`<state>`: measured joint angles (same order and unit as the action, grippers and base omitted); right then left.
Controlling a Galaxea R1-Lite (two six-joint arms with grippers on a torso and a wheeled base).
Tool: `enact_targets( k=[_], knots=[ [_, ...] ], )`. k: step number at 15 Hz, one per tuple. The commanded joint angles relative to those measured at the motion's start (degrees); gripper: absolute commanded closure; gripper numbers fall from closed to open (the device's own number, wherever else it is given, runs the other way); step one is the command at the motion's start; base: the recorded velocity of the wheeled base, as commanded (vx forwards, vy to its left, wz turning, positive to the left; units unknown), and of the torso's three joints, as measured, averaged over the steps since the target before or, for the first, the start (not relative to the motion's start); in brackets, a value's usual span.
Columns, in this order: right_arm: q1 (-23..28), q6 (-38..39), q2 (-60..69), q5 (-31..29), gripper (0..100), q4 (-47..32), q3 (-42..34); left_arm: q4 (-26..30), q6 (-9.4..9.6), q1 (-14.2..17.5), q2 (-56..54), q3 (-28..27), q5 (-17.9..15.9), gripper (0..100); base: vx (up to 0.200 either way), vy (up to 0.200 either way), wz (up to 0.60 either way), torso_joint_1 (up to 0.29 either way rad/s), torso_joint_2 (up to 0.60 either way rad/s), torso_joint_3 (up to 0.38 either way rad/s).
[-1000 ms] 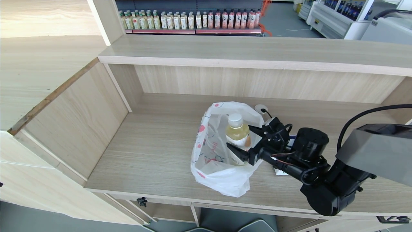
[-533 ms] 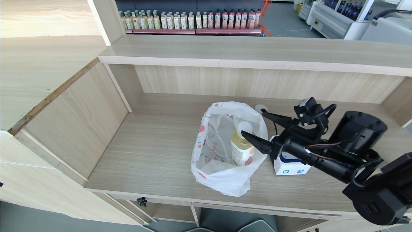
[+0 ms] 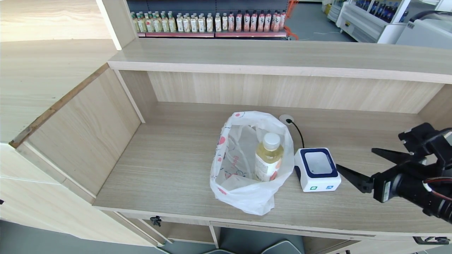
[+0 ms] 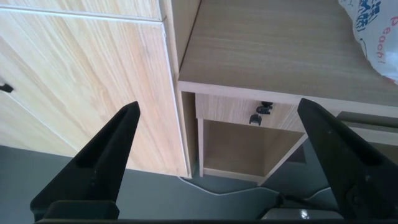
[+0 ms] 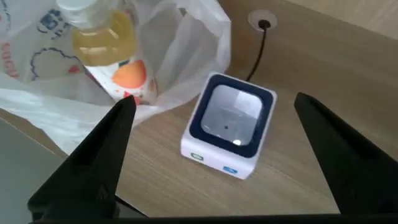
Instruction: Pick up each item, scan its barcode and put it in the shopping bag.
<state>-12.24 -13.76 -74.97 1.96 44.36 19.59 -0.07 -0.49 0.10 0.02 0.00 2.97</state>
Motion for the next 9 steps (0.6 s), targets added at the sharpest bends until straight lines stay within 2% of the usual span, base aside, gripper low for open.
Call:
enact_targets(
  k=[1, 2, 3, 9],
  knots=[
    [9.3, -2.5, 12.2, -6.4, 0, -12.2, 0.2, 0.0, -0.04, 0.0, 0.0, 0.0, 0.0, 0, 0.0, 0.0, 0.0, 0.0, 0.0, 0.0],
    [13.0, -2.5, 14.0, -6.3, 0, -17.1, 0.8, 0.0, -0.04, 0.0, 0.0, 0.0, 0.0, 0, 0.0, 0.0, 0.0, 0.0, 0.0, 0.0],
    [14.4, -2.5, 13.9, -6.3, 0, -18.2, 1.2, 0.0, -0.04, 0.0, 0.0, 0.0, 0.0, 0, 0.0, 0.0, 0.0, 0.0, 0.0, 0.0],
    [16.7, -2.6, 14.1, -8.0, 0, -18.3, -3.0, 0.0, -0.04, 0.0, 0.0, 0.0, 0.0, 0, 0.0, 0.0, 0.0, 0.0, 0.0, 0.0]
  ],
)
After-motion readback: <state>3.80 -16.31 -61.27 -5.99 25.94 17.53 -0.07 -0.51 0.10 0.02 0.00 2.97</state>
